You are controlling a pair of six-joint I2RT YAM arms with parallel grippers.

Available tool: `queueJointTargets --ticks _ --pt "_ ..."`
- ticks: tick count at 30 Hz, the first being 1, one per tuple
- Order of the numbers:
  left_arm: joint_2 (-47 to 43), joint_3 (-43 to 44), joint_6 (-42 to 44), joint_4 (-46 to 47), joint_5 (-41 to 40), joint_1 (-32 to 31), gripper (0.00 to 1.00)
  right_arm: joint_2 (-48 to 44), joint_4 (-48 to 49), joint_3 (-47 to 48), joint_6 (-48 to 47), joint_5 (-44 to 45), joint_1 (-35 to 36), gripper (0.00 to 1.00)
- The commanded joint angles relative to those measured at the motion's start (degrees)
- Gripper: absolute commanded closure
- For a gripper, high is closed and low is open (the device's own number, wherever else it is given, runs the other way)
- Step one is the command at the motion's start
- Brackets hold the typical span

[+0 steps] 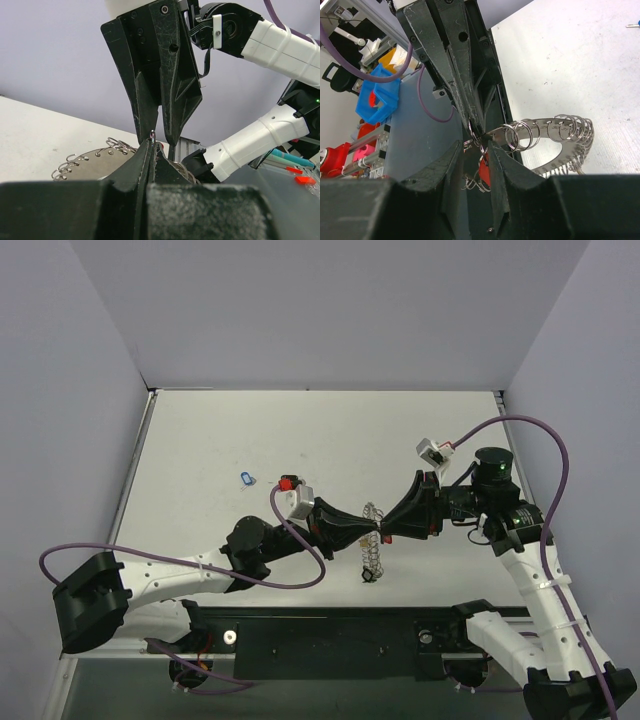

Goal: Put the keys on the keyring

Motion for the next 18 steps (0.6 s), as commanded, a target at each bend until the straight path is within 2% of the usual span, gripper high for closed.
queueJointTargets --ticks 1,18 --pt "0.0 2.8 -0.8 5.2 -0.3 0.0 1.0 0.2 0.7 1.8 -1.2 -2.0 0.3 0.77" --pt "0.8 3.2 -1.9 6.9 -0.3 0.0 1.0 0.4 1.3 1.0 -2.9 -1.6 0.7 0.74"
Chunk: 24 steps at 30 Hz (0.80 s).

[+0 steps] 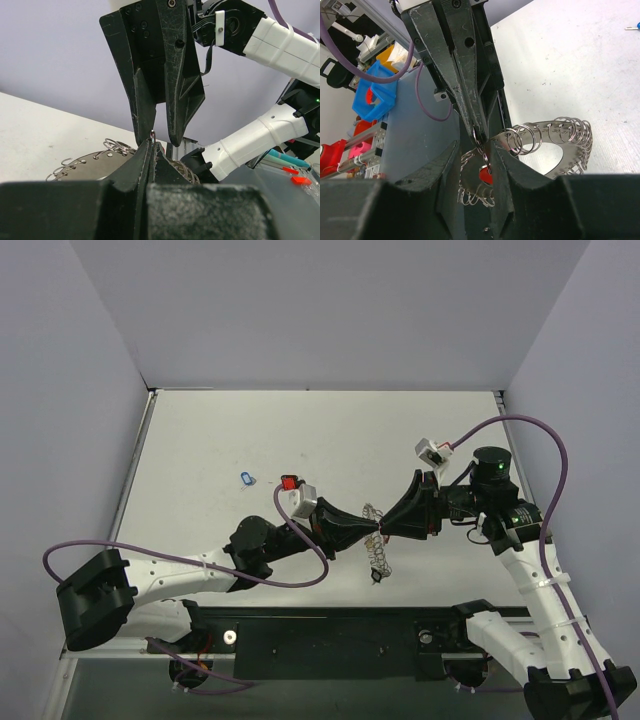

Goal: Put the keys on the keyring

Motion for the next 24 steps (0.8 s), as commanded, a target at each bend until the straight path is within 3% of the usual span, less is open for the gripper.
queueJointTargets --ticks 1,14,24 --pt "-0.8 3.2 -0.5 5.9 -0.2 0.0 1.0 -0.1 1.5 0.9 -1.1 -1.7 0.5 0.74" --pt "-2.4 2.2 -0.7 6.2 -0.6 -0.1 1.0 -0.5 2.5 0.1 -1.1 -2.0 0.5 0.72" --pt "-2.2 2.3 -1.2 7.2 -0.6 0.0 1.0 -0.6 1.9 0.1 -2.1 -2.1 0.5 0.77"
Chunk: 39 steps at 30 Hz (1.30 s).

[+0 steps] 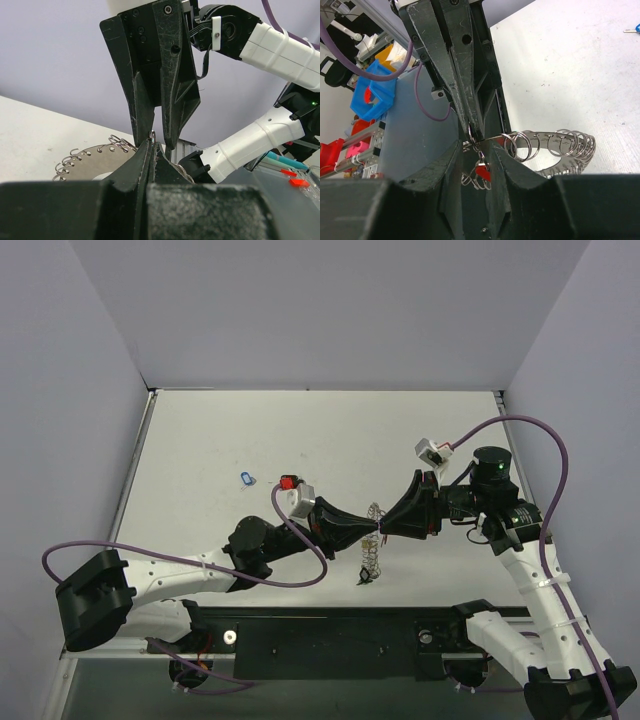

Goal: Put the keys on the keyring

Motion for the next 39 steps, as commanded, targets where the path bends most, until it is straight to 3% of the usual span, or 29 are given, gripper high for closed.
queueJointTargets --ticks 1,7,18,26,31,39 --pt "-1.8 2.2 -1.2 6.8 -0.4 0.0 1.0 -0.6 1.3 0.1 -2.0 -2.1 0.3 0.79" --pt "-1.5 2.3 -1.6 7.6 -0.3 0.0 1.0 -0.7 1.5 -0.1 -2.3 -2.2 0.3 0.99" --pt "-0.7 1.1 -4.2 8.6 0.8 0.0 0.99 -0.7 -2.0 1.3 -5.7 -2.1 -0.5 1.0" --pt "-1.8 1.4 -4.3 3.8 2.5 1.1 0.7 -1.2 -1.6 0.7 -5.0 -2.1 -1.8 1.0" --pt "-6.1 0.2 -4.0 -2.3 2.5 3.0 0.6 -1.5 2.1 -1.1 -1.4 -2.1 -2.1 1.0" --pt "-14.3 5.7 1.2 -27.0 8.8 10.5 0.53 -1.2 8.3 -3.9 3.8 -2.1 -2.1 1.0"
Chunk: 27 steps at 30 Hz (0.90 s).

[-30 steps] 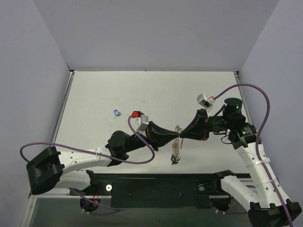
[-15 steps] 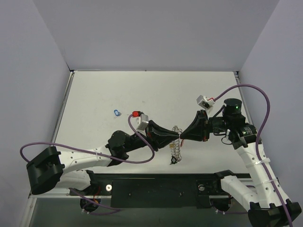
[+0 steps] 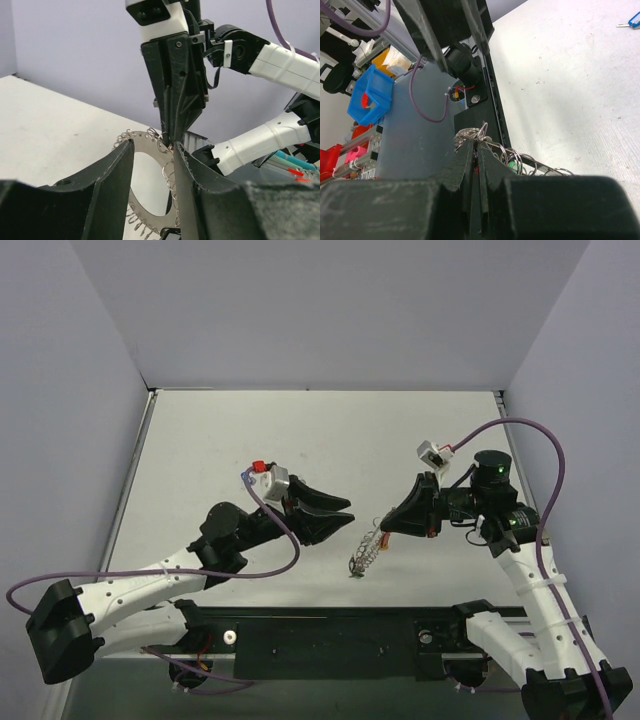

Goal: Put the keys on the keyring

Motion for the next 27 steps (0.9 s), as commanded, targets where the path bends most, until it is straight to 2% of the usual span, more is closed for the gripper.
queueJointTargets --ticks 1,3,6,12,18,21,24,27 --pt "-3.0 6.1 4.3 -17.1 6.7 5.0 0.52 -0.1 7.7 -1.5 4.6 -1.8 -0.2 1.0" --pt "-2.7 9.0 6.3 -22.3 11.0 6.9 0.49 0.3 9.7 -2.4 6.1 -1.8 0.0 1.0" --pt "-0.1 14.1 8.6 -28.7 18.7 9.3 0.36 1.0 11.5 -3.2 7.5 -1.8 0.4 1.0" --pt "7.2 22.7 13.7 -32.9 32.0 12.0 0.36 1.7 12.0 -3.6 7.7 -1.8 0.8 1.0" --pt "17.0 30.4 13.9 -32.5 44.6 12.5 0.36 1.4 12.3 -4.2 8.0 -1.8 1.1 1.0" --pt "21.6 33.5 9.9 -27.3 50.8 12.6 0.34 1.4 12.3 -4.4 8.0 -1.8 1.4 1.0" --pt "23.5 33.7 3.8 -21.7 53.7 12.6 0.35 1.2 12.5 -4.6 8.0 -1.8 1.5 1.0" --pt "24.6 34.1 3.2 -21.8 54.3 12.6 0.36 1.1 12.5 -4.7 8.0 -1.8 1.6 1.0"
